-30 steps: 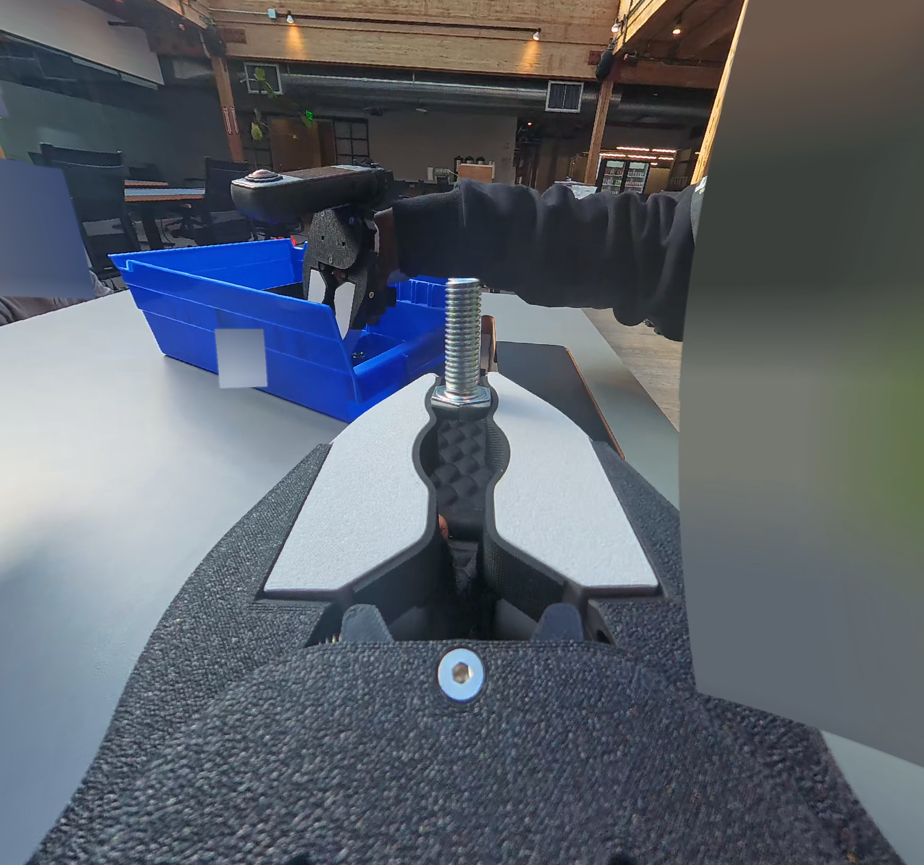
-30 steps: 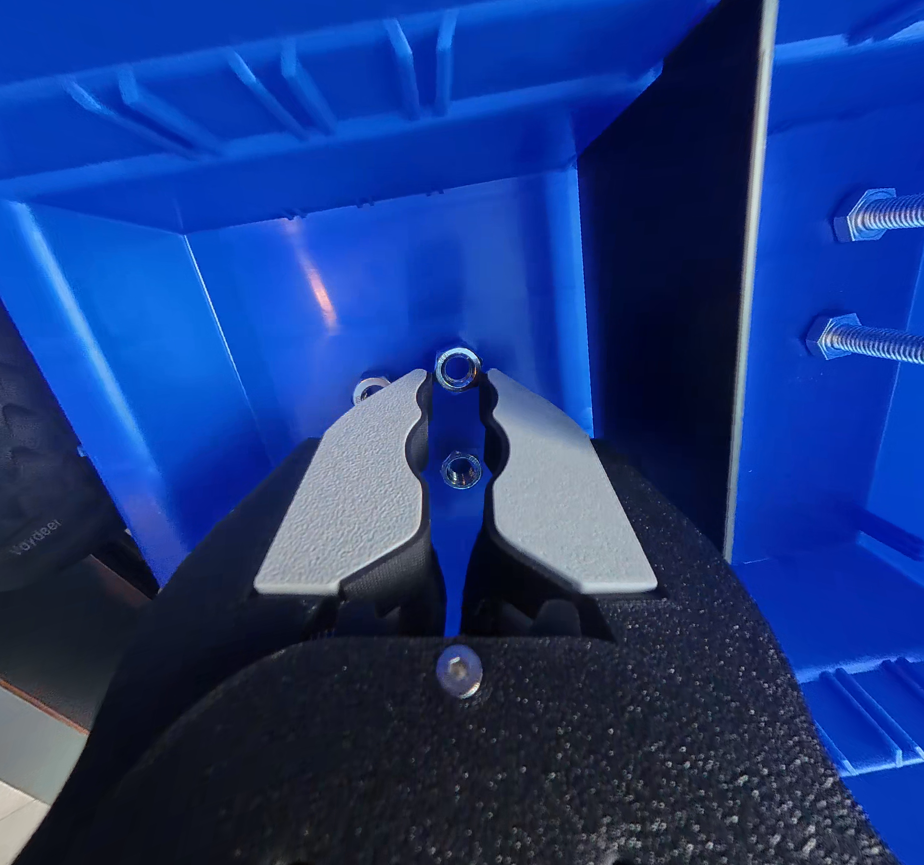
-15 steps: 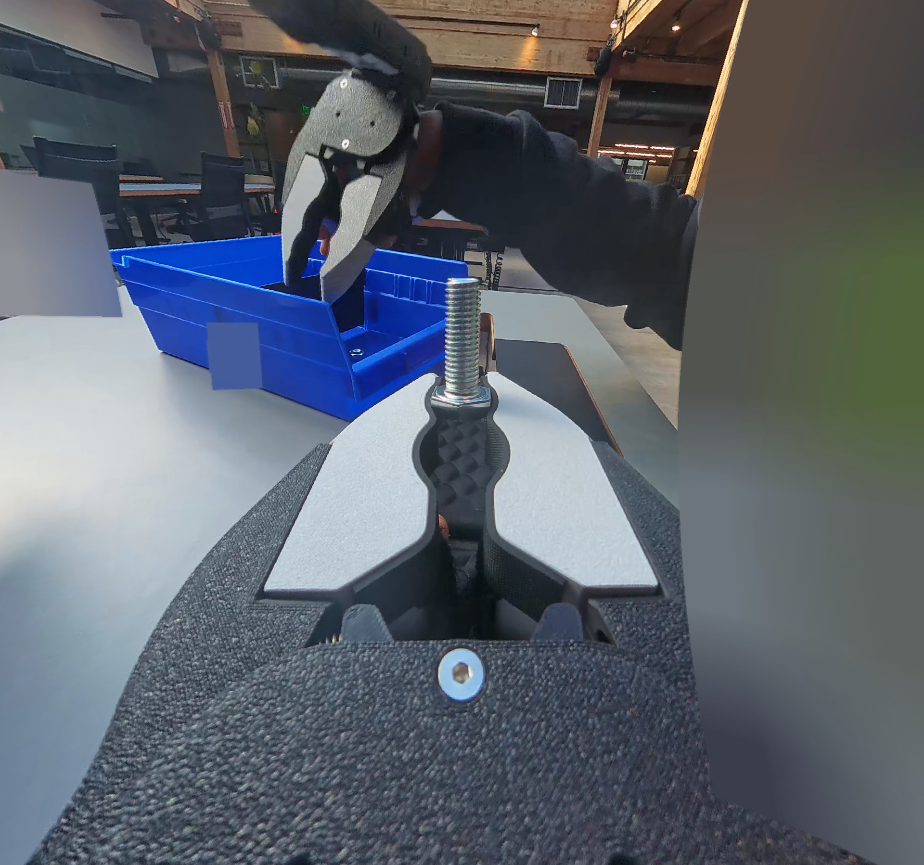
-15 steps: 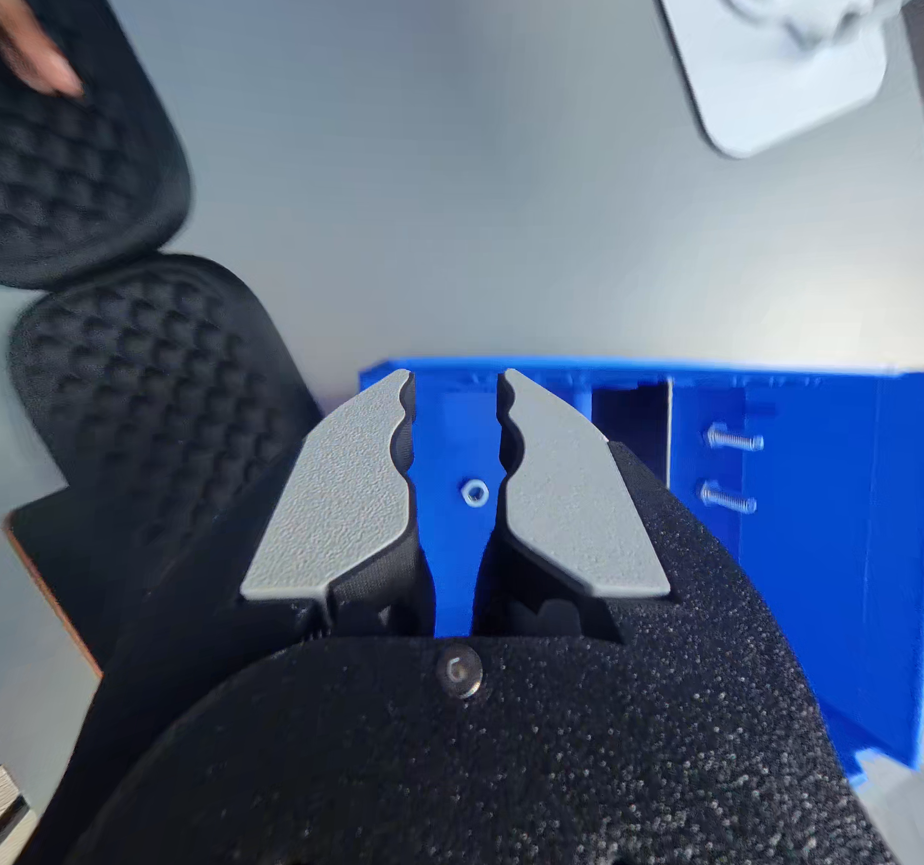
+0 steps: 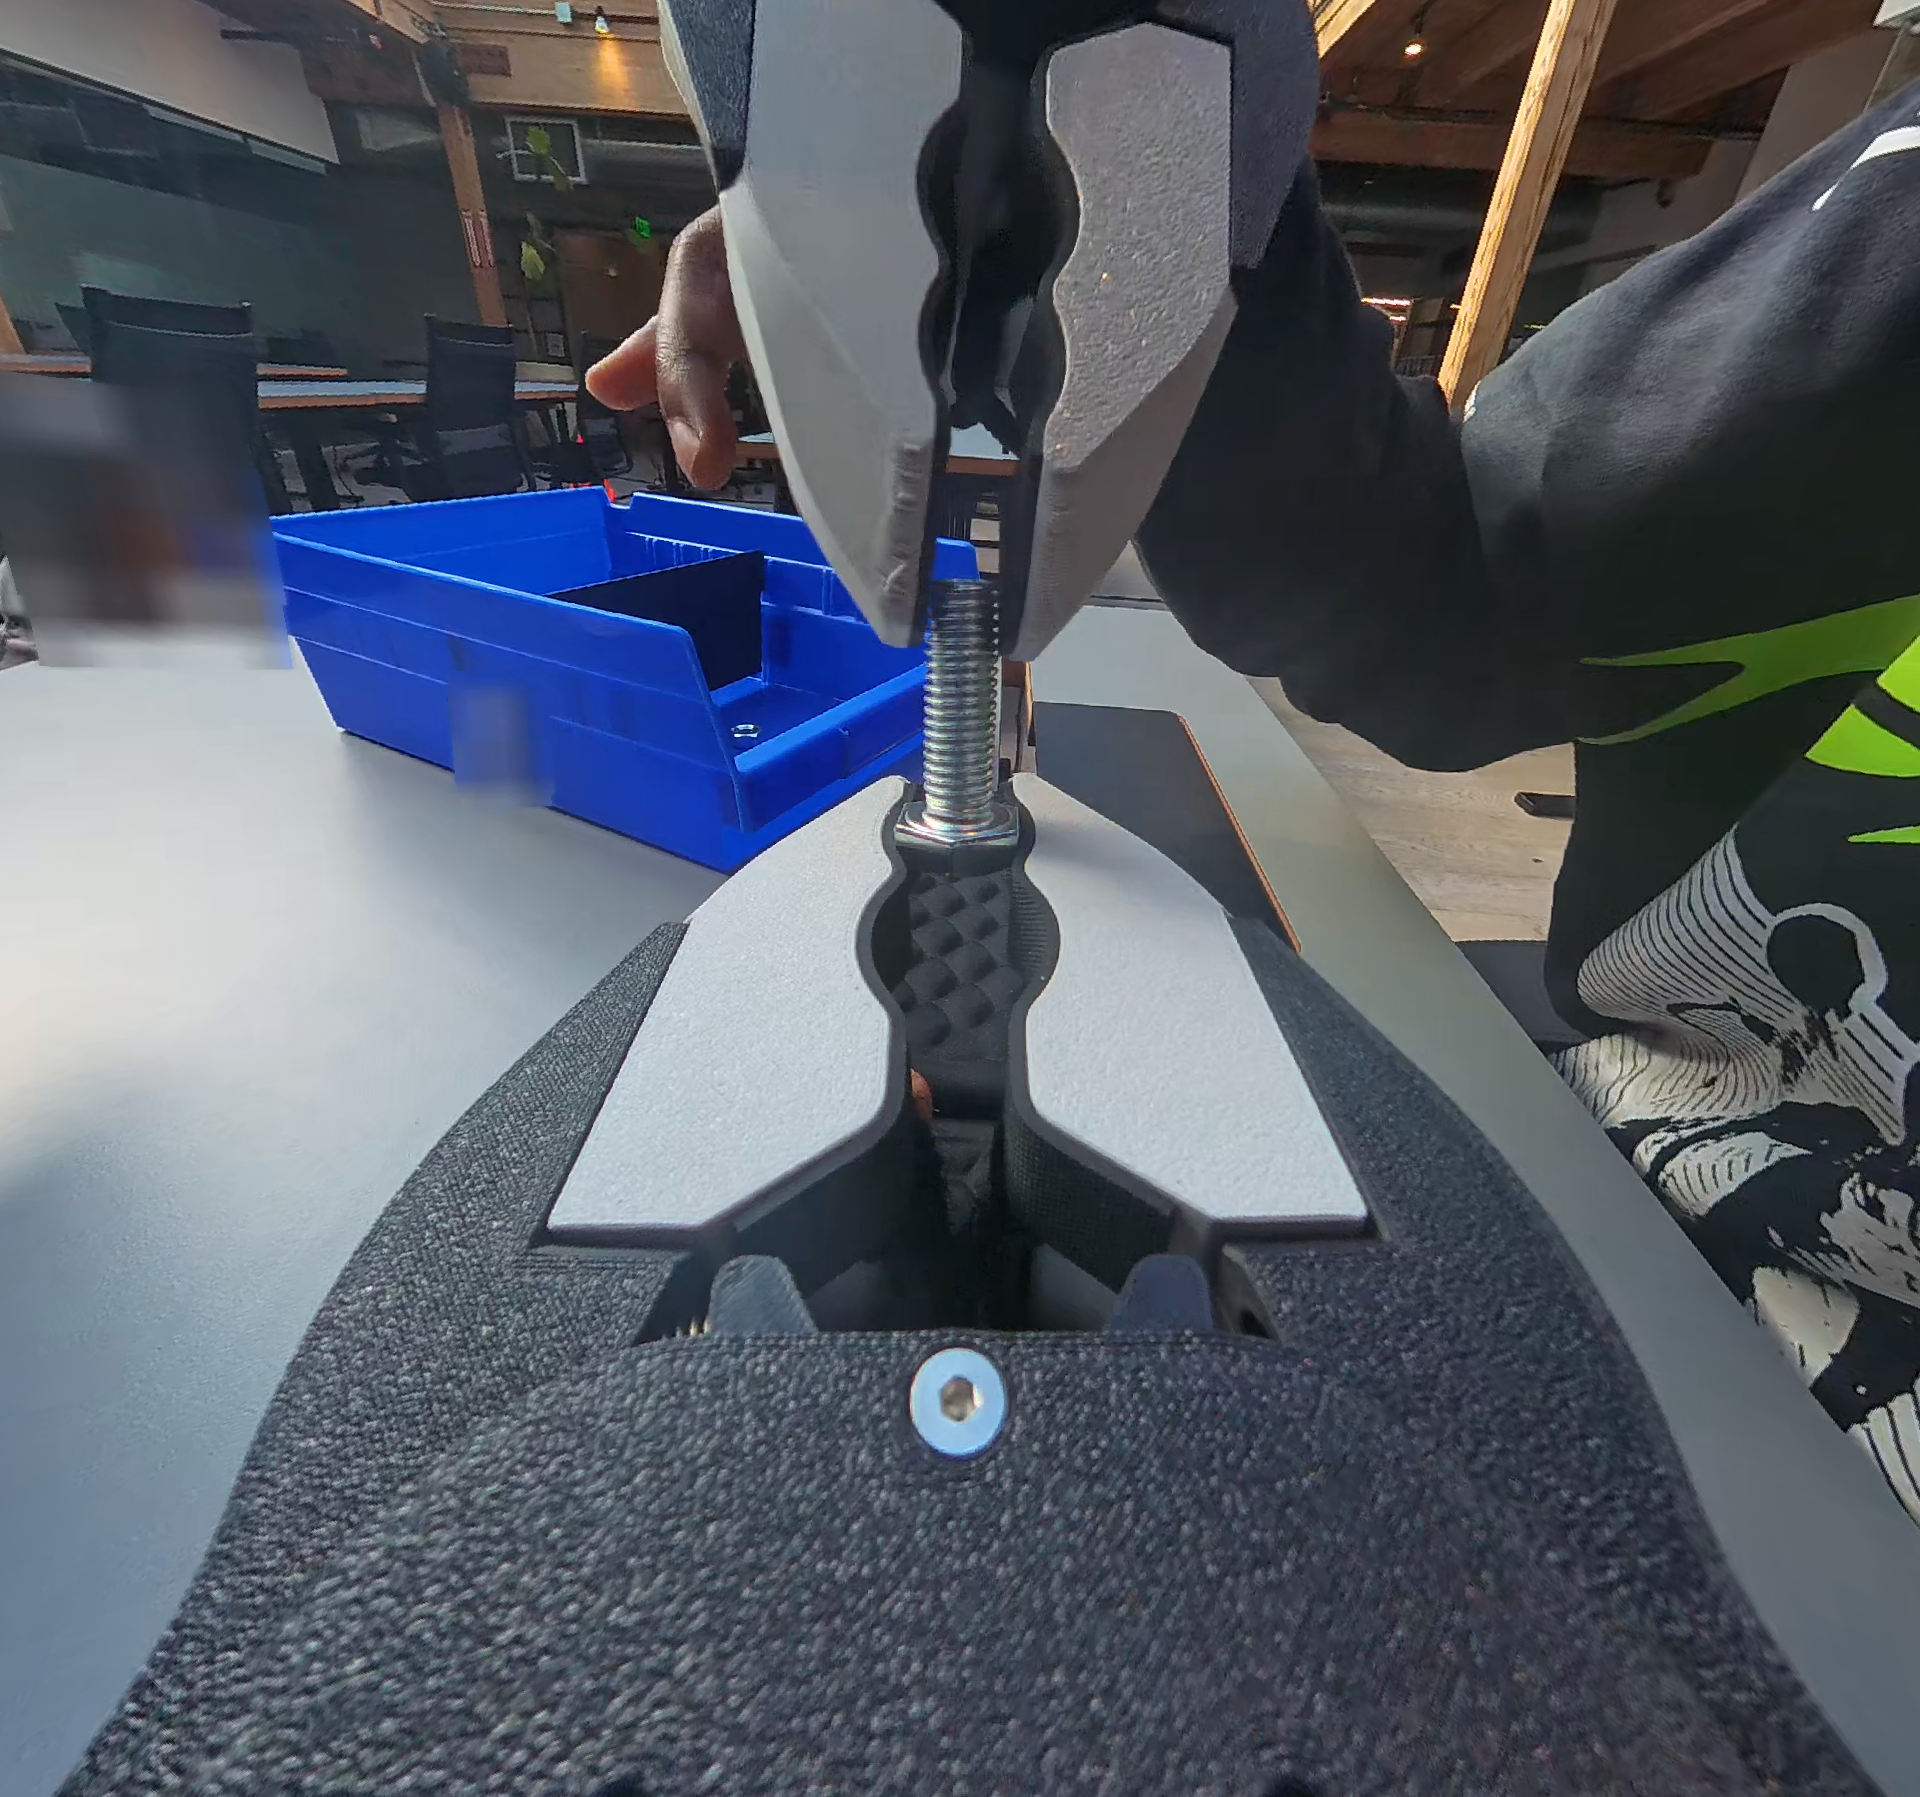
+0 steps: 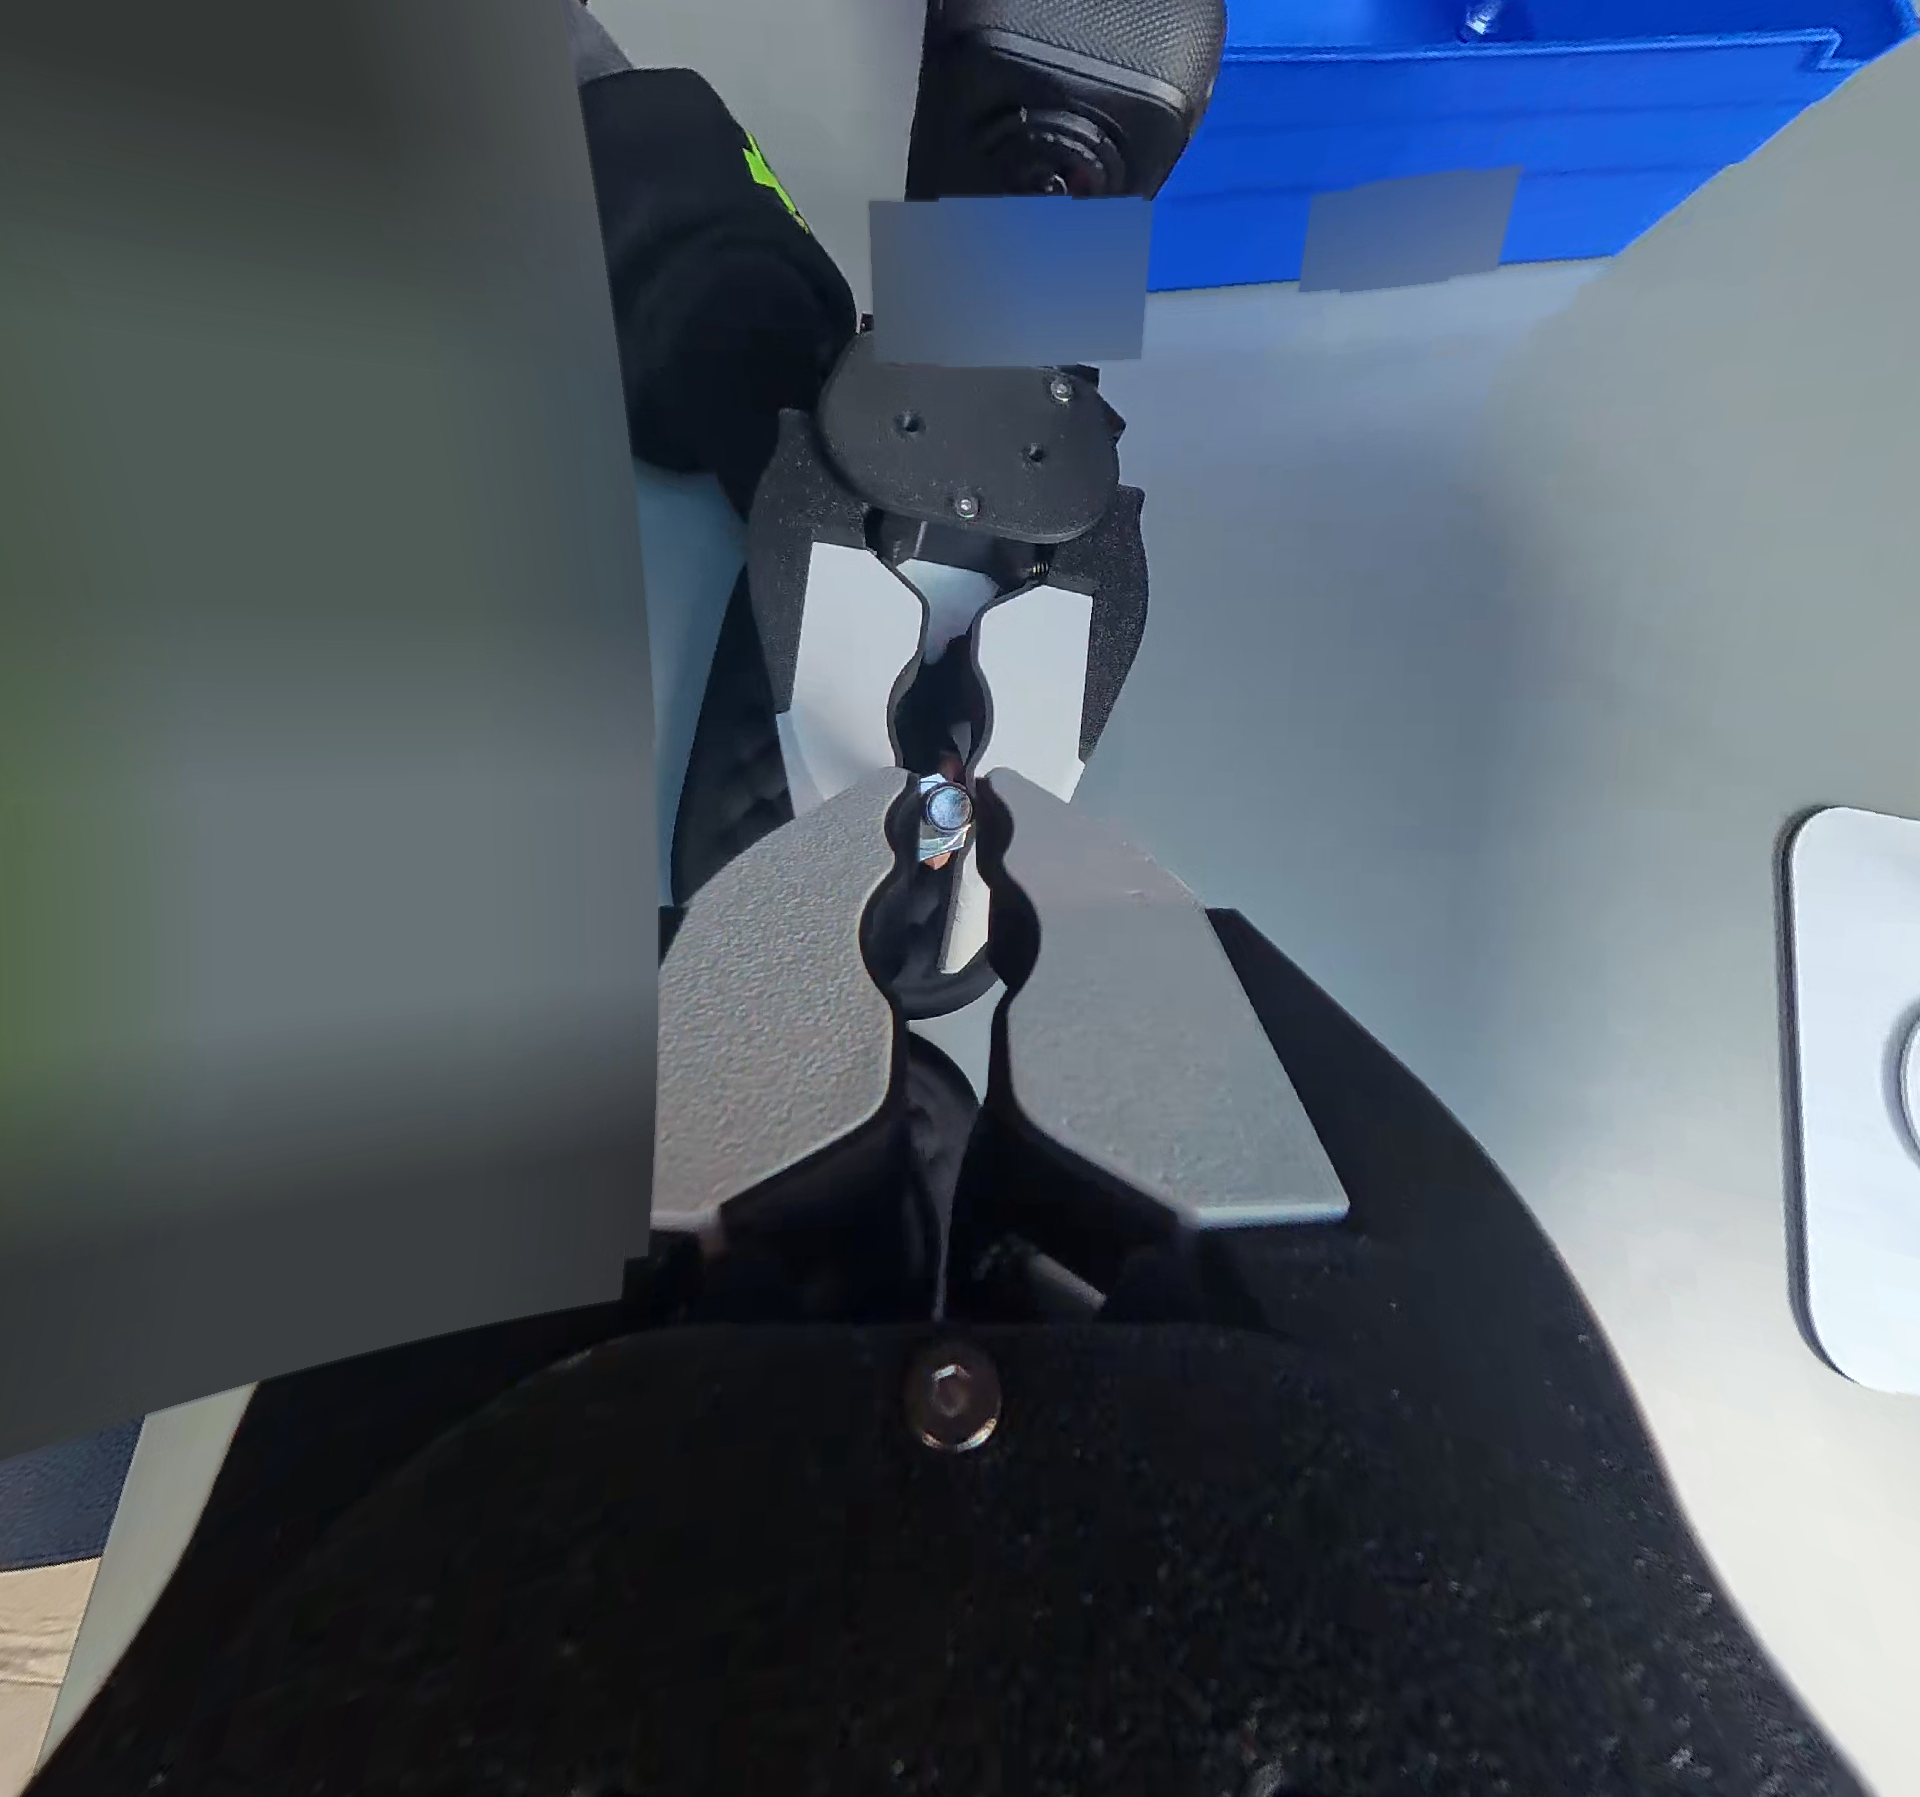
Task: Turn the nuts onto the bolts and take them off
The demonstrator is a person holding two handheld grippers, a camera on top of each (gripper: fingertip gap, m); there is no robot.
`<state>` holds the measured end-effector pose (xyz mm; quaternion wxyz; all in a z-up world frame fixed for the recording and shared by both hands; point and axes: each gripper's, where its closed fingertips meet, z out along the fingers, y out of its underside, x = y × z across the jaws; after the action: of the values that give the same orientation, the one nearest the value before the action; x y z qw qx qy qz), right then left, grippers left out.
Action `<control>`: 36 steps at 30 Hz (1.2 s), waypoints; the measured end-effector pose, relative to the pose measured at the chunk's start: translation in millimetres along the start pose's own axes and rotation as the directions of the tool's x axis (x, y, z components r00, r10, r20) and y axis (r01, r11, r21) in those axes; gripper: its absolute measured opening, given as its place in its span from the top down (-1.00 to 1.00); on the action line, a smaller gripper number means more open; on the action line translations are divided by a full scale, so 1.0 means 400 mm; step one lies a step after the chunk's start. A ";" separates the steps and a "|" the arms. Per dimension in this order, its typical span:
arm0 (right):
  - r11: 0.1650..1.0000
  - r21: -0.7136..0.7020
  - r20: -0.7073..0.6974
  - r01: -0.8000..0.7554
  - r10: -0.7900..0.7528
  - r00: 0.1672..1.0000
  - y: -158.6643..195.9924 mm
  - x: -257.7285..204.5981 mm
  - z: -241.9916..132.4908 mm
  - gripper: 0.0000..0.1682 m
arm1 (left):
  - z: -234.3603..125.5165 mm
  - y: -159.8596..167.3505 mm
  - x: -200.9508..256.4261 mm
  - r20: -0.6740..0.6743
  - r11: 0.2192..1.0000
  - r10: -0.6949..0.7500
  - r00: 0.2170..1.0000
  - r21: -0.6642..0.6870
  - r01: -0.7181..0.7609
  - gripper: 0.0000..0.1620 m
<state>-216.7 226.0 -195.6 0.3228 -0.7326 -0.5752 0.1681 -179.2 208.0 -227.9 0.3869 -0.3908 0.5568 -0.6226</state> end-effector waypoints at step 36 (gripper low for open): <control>0.439 -0.046 -0.743 -0.897 0.585 0.324 0.979 0.463 -0.462 0.89 | 0.005 0.001 0.014 0.031 0.996 0.092 0.995 -0.008 -0.092 -0.37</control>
<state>237.3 299.7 -297.5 0.1928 -0.9762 -0.0315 -0.0947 -179.7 201.9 -227.8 0.4227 -0.3756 0.5702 -0.5959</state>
